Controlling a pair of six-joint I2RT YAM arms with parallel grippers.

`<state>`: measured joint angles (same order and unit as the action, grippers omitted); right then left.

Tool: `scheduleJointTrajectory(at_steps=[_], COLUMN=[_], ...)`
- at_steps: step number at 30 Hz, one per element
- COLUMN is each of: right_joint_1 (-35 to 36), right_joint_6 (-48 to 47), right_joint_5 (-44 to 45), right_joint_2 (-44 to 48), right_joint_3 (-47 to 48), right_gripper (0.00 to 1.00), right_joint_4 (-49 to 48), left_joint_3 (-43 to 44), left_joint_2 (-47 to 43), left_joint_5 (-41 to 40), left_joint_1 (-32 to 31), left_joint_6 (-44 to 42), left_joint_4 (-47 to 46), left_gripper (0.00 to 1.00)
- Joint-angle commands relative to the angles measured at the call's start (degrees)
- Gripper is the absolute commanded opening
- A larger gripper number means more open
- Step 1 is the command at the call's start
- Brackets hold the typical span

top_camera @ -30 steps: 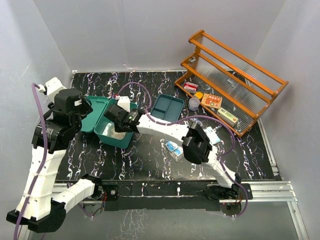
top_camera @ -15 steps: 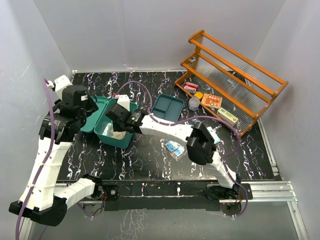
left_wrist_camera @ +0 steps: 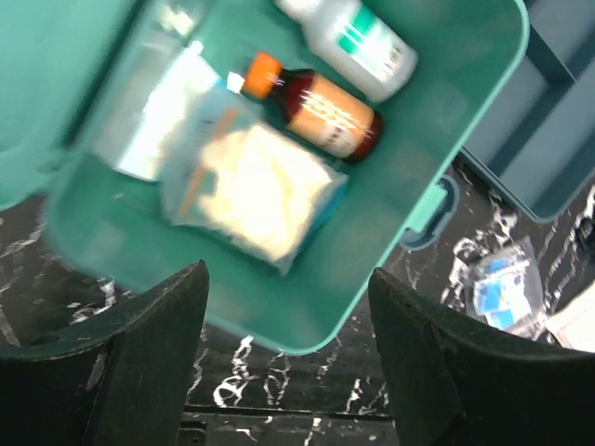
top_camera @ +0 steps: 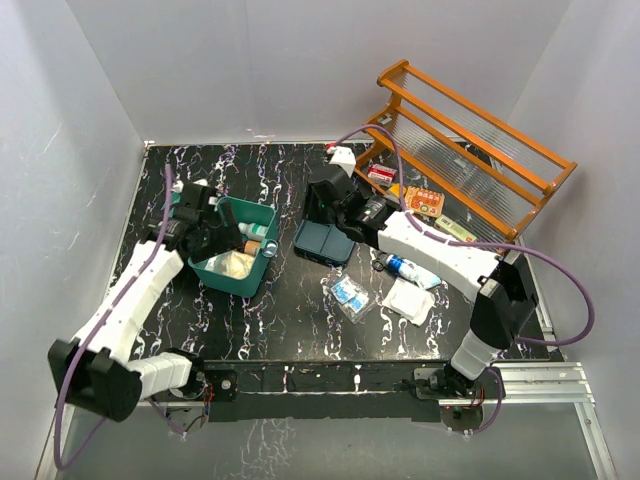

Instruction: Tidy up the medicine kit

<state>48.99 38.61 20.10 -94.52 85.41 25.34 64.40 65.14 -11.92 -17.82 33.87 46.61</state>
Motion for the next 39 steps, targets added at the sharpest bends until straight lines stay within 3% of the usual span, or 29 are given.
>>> scheduleJointTrajectory(at_steps=[1, 6, 10, 19, 30, 39], right_joint_1=[-3.74, -7.64, -10.59, -14.88, -16.64, -17.20], right_joint_6=[-2.59, -4.85, -7.65, -11.15, -12.06, -11.63], right_joint_5=[-2.35, -4.13, -5.31, -8.26, -9.93, -11.50], right_joint_2=[0.51, 0.25, -0.40, -1.38, -3.38, -3.48], right_joint_3=[-3.62, -5.37, -6.53, -8.21, -8.19, -10.06], right_gripper=[0.37, 0.38, 0.38, 0.37, 0.36, 0.35], right_joint_4=[-2.13, -2.20, -1.92, -1.57, -1.96, -2.31], left_joint_3=[-0.01, 2.74, 5.55, 15.44, 14.02, 5.83], left_joint_2=[6.81, 14.64, 21.34, 32.03, 30.36, 22.01], left_joint_5=[15.79, 21.61, 27.98, 26.94, 19.60, 18.64], left_joint_1=[0.14, 0.29, 0.24, -1.00, -7.54, -10.64], left_joint_6=[-4.34, -6.99, -11.52, -22.46, -28.36, -27.42], left_joint_4=[-9.66, -18.40, -22.72, -18.95, -15.87, -14.96], left_gripper=[0.70, 0.76, 0.74, 0.42, 0.07, 0.14])
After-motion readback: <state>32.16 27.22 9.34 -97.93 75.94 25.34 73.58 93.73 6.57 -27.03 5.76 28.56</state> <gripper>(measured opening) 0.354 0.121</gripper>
